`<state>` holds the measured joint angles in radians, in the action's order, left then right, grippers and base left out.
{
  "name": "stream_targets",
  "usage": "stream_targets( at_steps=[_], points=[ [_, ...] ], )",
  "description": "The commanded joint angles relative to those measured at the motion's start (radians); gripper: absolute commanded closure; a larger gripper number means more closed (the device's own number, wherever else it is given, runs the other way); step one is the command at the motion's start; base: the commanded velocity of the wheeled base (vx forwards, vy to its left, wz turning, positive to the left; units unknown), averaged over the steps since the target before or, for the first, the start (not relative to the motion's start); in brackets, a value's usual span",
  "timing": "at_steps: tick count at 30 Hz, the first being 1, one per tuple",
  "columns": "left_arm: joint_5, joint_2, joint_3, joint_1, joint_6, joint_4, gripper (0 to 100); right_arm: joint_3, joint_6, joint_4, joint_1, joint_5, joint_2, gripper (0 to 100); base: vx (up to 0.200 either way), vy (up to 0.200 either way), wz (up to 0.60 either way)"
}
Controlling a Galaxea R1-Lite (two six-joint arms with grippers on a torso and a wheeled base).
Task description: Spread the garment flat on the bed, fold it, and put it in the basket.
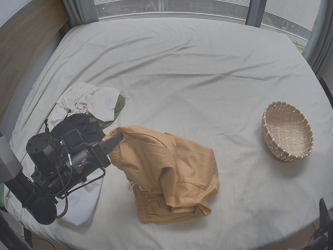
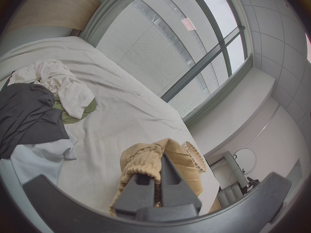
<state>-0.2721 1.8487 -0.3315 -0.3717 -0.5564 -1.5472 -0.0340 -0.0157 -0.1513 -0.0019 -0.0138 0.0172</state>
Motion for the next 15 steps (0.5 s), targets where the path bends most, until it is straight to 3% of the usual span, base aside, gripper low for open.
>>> stream_targets(
  at_steps=[1, 6, 9, 12, 15],
  points=[
    [0.002, -0.002, -0.015, -0.004, 0.003, -0.001, 100, -0.050, -0.010, 0.042, 0.005, -0.011, 0.056, 0, 0.000, 0.000, 0.00],
    [0.004, 0.001, -0.009, -0.007, 0.004, -0.002, 100, -0.101, -0.115, 0.068, 0.042, -0.112, 0.178, 0, 0.000, 0.000, 0.00],
    [0.002, 0.003, -0.015, 0.000, 0.004, -0.001, 100, -0.188, -0.259, 0.059, 0.046, -0.230, 0.316, 0, 0.000, 0.000, 0.00],
    [0.002, 0.003, -0.018, -0.001, 0.004, -0.001, 100, -0.268, -0.382, 0.053, 0.051, -0.290, 0.441, 0, 0.000, 0.000, 0.00],
    [0.002, 0.003, -0.018, -0.004, 0.006, -0.001, 100, -0.310, -0.405, 0.007, 0.054, -0.334, 0.583, 0, 0.000, 0.000, 0.00]
  ],
)
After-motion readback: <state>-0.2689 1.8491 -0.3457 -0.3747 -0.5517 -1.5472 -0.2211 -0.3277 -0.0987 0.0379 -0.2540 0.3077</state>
